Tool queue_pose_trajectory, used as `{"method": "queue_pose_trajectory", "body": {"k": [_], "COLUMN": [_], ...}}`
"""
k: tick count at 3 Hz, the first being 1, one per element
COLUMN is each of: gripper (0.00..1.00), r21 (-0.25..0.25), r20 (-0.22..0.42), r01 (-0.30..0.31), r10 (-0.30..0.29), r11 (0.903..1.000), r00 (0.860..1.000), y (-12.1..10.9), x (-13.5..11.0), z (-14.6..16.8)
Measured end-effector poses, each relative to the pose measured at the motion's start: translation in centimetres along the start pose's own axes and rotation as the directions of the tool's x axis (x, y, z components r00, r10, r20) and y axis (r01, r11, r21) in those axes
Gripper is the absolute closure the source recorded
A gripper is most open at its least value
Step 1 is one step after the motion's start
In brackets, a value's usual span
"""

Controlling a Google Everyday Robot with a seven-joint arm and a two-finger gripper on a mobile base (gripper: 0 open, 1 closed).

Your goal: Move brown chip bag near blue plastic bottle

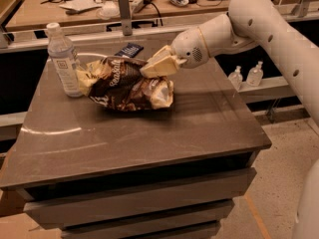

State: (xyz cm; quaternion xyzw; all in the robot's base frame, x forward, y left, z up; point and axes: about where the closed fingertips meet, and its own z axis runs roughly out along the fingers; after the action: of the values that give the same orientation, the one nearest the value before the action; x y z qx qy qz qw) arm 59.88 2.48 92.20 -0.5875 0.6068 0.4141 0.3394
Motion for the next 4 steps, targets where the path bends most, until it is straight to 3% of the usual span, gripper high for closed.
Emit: {"method": "queue_pose_trajectory", "body": {"k": [1,2,3,4], "gripper": [0.43,0.12,0.00,0.00], "r21": [-0.003,0.047,0.098,0.357], "r20": [0.006,0.005,0.007,0.026], "r01": [0.010,0.025,0.037,0.014], "r10": [-0.010,-0.025,-0.037,-0.025], "r11": [0.9999,0.9986,0.9945,0.9340], "r00": [1.000,1.000,0.999,0.999], "y": [-0.2,-0.9,-1.7,-5.9], "x": [-0.4,-0.8,-1.2,-0.5], "z": [0.9,0.8,0.4,-6.9]}}
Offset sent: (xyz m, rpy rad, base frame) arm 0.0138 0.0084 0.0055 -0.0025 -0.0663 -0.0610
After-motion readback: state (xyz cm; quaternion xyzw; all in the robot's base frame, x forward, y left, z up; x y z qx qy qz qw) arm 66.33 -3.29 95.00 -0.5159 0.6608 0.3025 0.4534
